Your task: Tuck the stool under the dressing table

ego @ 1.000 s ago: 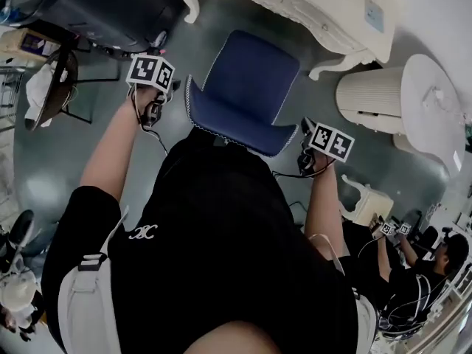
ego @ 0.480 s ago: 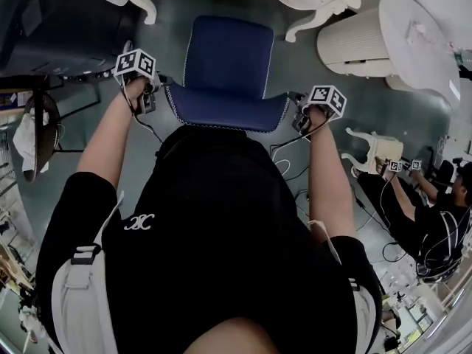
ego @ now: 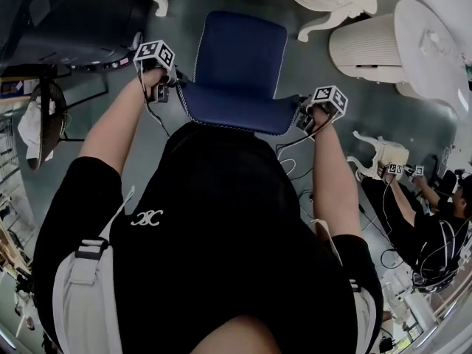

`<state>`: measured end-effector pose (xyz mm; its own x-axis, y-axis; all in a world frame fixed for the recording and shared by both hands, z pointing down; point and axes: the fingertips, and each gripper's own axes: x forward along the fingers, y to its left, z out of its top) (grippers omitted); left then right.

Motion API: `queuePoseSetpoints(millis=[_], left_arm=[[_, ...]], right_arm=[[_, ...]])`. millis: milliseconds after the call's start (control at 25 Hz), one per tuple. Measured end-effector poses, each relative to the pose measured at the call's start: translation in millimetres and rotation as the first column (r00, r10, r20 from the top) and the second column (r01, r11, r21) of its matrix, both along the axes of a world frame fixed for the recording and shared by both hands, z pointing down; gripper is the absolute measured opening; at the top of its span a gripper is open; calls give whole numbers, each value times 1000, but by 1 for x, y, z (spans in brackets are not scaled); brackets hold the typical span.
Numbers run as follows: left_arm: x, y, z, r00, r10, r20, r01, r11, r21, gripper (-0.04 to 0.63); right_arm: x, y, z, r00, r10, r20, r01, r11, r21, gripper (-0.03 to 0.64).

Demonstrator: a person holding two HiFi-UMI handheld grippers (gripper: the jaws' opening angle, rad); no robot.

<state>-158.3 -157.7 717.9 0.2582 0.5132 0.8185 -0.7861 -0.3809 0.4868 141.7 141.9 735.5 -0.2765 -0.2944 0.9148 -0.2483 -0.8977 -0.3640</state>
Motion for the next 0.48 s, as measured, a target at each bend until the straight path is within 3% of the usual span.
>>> queuePoseSetpoints(millis=[200, 480], left_arm=[[0, 2, 9, 998, -62, 13, 62, 996, -61, 201], [2, 3, 17, 997, -70, 31, 73, 994, -80, 201]], right_arm=[[0, -4, 9, 999, -22, 34, 23, 999, -37, 178], [-16, -8, 23, 994, -84, 75, 91, 992, -89, 176]])
